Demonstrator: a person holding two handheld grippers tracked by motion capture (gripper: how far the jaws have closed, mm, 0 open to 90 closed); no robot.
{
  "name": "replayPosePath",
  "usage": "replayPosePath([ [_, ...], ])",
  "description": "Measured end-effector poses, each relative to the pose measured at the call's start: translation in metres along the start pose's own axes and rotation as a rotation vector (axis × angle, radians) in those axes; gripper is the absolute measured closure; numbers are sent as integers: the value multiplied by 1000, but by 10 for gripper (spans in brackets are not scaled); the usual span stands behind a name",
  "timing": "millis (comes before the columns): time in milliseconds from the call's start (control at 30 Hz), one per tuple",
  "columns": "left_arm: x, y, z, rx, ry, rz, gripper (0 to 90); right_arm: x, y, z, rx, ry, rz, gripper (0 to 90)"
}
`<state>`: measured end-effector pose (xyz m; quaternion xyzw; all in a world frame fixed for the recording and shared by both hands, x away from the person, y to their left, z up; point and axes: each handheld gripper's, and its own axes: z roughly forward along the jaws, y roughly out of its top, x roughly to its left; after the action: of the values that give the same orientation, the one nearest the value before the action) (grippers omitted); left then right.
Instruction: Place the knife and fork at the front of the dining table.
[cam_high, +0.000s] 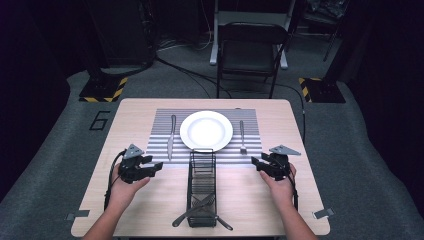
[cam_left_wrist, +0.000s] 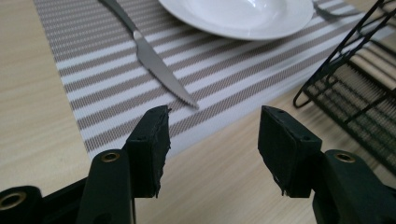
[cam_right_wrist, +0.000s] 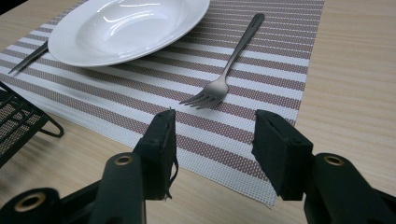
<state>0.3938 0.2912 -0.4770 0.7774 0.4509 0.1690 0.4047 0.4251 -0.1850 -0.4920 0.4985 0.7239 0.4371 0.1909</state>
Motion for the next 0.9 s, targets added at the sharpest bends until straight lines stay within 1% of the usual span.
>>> replayPosePath([
  [33,0,0,0,0,0,0,435,0,0,0,0,0,0,487],
  [100,2,-8,1,8,10,3,435,1,0,1,6,2,-3,486],
  [167,5,-16,2,19,12,-6,433,2,-1,1,10,4,-4,486],
  [267,10,-27,3,26,35,-9,433,3,-1,2,15,8,-11,486],
  [333,13,-32,3,22,45,-20,433,4,-1,3,18,9,-8,486],
  [367,15,-33,3,19,47,-34,433,4,-1,3,19,10,-10,485],
  [433,18,-37,3,12,65,-35,433,4,-2,4,25,10,-19,484],
  [467,20,-40,3,8,75,-27,433,4,-2,4,28,9,-20,484],
  [500,21,-42,3,1,90,-35,433,4,-2,4,31,10,-18,484],
  [567,25,-47,2,4,95,-52,433,5,-3,5,35,10,-19,484],
  [600,27,-49,2,-9,112,-63,433,5,-3,5,32,12,-18,484],
  [633,29,-50,1,2,118,-66,425,5,-4,6,34,16,-12,484],
  [733,34,-53,-1,-5,148,-77,413,6,-5,7,37,18,-11,484],
  [767,36,-54,-1,-18,159,-82,410,7,-5,7,37,20,-13,484],
  [867,41,-56,-1,-14,177,-96,393,8,-6,8,45,20,-14,484],
  [900,42,-57,-1,-23,186,-99,392,7,-6,8,44,17,-19,484],
])
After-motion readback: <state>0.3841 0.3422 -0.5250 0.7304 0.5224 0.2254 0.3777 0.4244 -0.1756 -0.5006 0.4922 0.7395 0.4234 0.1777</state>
